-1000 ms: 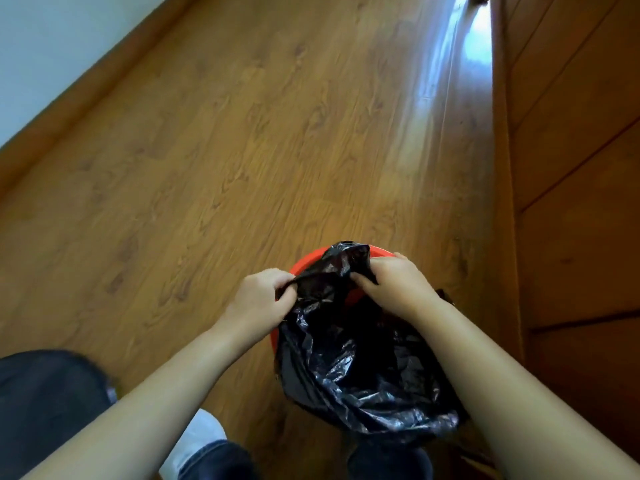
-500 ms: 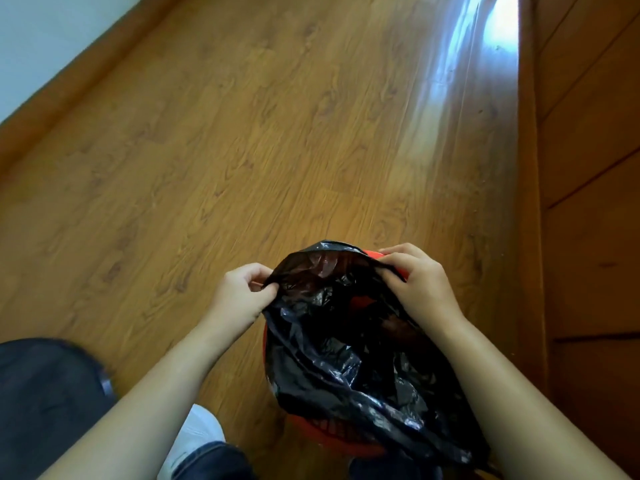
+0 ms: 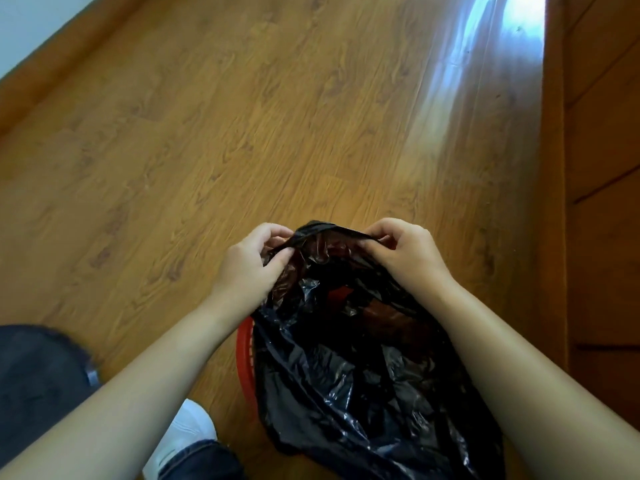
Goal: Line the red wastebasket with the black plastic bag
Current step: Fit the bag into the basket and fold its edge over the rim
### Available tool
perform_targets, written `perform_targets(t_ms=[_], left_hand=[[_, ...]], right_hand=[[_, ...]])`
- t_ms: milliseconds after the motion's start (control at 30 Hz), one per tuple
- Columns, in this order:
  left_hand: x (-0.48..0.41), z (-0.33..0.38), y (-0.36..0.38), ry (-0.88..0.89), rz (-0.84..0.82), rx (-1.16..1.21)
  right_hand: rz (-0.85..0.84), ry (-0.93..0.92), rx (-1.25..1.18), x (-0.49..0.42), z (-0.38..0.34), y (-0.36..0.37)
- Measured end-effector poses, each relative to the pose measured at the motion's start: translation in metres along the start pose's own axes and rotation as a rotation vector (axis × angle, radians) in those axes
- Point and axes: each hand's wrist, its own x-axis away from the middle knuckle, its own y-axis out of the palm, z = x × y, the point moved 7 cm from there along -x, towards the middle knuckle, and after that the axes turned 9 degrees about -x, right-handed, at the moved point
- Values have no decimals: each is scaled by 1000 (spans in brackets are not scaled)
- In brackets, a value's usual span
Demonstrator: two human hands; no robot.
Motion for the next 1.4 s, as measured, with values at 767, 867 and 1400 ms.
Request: perform_targets(t_ms=[767,867,1400], left_hand=[[16,-40,3,-185,72,382],[15,-44,3,-222,39,384],[21,-49,9,-337,-77,423]], right_hand=[[-84,-29,-117,1,-2,17],[-85,-23,-138,-1,-3,15],[-227,75,-6,9,6,14]])
